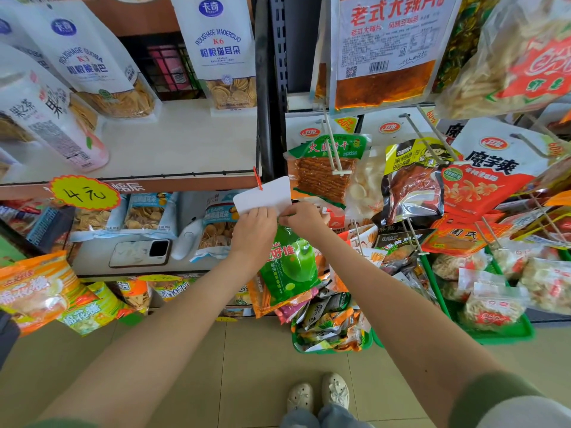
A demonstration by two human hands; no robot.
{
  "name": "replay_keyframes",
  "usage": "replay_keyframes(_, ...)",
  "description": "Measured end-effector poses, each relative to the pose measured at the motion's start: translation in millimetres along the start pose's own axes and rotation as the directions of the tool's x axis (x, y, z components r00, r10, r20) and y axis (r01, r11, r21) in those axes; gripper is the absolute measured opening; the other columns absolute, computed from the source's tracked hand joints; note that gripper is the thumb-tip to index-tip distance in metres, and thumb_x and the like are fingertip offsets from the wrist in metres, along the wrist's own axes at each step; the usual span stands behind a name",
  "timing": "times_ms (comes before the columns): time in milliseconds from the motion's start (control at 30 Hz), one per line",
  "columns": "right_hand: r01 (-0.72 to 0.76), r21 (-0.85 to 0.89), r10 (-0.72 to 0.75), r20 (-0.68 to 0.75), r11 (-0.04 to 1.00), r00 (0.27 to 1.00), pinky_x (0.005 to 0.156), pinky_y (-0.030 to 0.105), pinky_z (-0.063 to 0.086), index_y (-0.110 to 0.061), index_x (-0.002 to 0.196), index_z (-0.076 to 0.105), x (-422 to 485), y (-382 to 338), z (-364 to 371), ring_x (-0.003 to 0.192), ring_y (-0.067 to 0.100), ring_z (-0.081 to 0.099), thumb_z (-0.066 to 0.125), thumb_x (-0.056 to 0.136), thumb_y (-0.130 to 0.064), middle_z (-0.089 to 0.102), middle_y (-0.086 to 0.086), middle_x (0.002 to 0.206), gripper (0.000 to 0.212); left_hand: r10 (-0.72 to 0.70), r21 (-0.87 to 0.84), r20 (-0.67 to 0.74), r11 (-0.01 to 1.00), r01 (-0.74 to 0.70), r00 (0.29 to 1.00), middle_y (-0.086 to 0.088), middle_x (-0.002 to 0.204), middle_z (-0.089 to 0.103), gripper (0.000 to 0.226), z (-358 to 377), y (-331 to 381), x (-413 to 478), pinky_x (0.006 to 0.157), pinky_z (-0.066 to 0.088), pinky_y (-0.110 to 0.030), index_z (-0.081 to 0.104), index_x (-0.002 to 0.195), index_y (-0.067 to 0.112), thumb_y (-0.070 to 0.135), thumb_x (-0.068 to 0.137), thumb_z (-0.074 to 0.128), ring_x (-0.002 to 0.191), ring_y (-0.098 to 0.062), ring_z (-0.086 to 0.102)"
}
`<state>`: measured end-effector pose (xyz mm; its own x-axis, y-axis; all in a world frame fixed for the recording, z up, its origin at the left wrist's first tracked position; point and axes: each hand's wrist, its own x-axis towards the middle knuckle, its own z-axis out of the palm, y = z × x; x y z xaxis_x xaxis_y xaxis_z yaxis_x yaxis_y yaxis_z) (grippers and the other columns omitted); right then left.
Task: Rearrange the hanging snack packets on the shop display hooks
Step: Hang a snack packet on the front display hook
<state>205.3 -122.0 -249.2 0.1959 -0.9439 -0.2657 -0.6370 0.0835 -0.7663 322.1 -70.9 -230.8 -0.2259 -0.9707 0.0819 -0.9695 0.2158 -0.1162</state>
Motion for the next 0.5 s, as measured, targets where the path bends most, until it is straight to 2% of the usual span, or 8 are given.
replay_keyframes(67, -0.025, 0.014, 0.025, -0.004, 1.0, 1.0, 0.086, 0.04, 0.049, -0.009, 0.096, 0.074, 0.9, -0.6, 0.8, 0.09, 0.026, 0.061, 0.062, 0.084, -0.015, 0.071, 0.009, 0.095, 0.018, 0.015, 0.001, -0.035, 1.0, -0.015, 0.999, -0.011, 0.1, 0.063, 0.028, -0.4, -1.6, -0.6, 0.073, 0.048, -0.031, 0.055, 0.103, 0.004, -0.004, 0.077, 0.061, 0.094, -0.026, 0.061)
replay_keyframes(167, -0.028, 0.026, 0.027, 0.029, 0.999, 0.999, 0.082, 0.034, 0.05, -0.007, 0.099, 0.072, 2.4, 0.1, -0.6, 0.092, 0.024, 0.06, 0.062, 0.085, -0.014, 0.07, 0.009, 0.101, 0.019, 0.054, -0.035, -0.113, 0.998, -0.059, 0.992, -0.01, 0.072, 0.064, 0.032, 3.4, -6.5, -0.1, 0.052, 0.048, -0.029, 0.06, 0.08, 0.005, -0.006, 0.056, 0.078, 0.066, -0.026, 0.063)
replay_keyframes(267, -0.016, 0.023, 0.016, 0.001, 1.0, 1.0, 0.082, 0.035, 0.048, -0.009, 0.098, 0.073, 0.7, 2.5, 1.2, 0.09, 0.023, 0.059, 0.062, 0.085, -0.015, 0.07, 0.006, 0.099, 0.018, 0.08, -0.143, -0.07, 0.986, -0.09, 0.994, -0.013, 0.082, 0.065, 0.019, 6.7, -10.6, -1.1, 0.06, 0.047, -0.035, 0.06, 0.088, 0.003, -0.006, 0.073, 0.067, 0.079, -0.031, 0.061)
replay_keyframes(367, 0.052, 0.008, -0.052, -0.068, 0.999, 0.996, 0.089, 0.041, 0.044, -0.013, 0.092, 0.073, -8.9, 10.0, 3.7, 0.087, 0.019, 0.057, 0.061, 0.085, -0.016, 0.068, -0.002, 0.091, 0.014, 0.081, -0.296, -0.175, 0.946, -0.131, 0.981, -0.01, 0.085, 0.063, 0.004, 14.0, -21.6, -8.2, 0.059, 0.045, -0.035, 0.06, 0.089, 0.006, 0.009, 0.088, 0.056, 0.081, -0.027, 0.058)
replay_keyframes(433, 0.123, 0.077, -0.118, -0.068, 0.989, 0.991, 0.077, 0.031, 0.045, -0.011, 0.093, 0.072, -19.0, 17.5, 1.4, 0.078, 0.014, 0.055, 0.059, 0.087, -0.01, 0.066, -0.002, 0.088, 0.014, 0.094, -0.363, -0.259, 0.913, -0.187, 0.961, -0.005, 0.079, 0.061, 0.019, 22.5, -30.0, -20.0, 0.055, 0.043, -0.03, 0.059, 0.084, 0.009, 0.021, 0.092, 0.046, 0.075, -0.022, 0.057)
replay_keyframes(500, 0.177, 0.114, -0.17, -0.074, 0.978, 0.983, 0.065, 0.023, 0.045, -0.011, 0.09, 0.071, -26.0, 26.2, -3.4, 0.07, 0.012, 0.055, 0.058, 0.087, -0.005, 0.063, -0.005, 0.081, 0.014, 0.066, -0.346, -0.325, 0.92, -0.183, 0.943, -0.003, 0.073, 0.059, 0.026, 30.0, -40.1, -33.1, 0.053, 0.04, -0.027, 0.057, 0.079, 0.011, 0.026, 0.092, 0.041, 0.067, -0.02, 0.056)
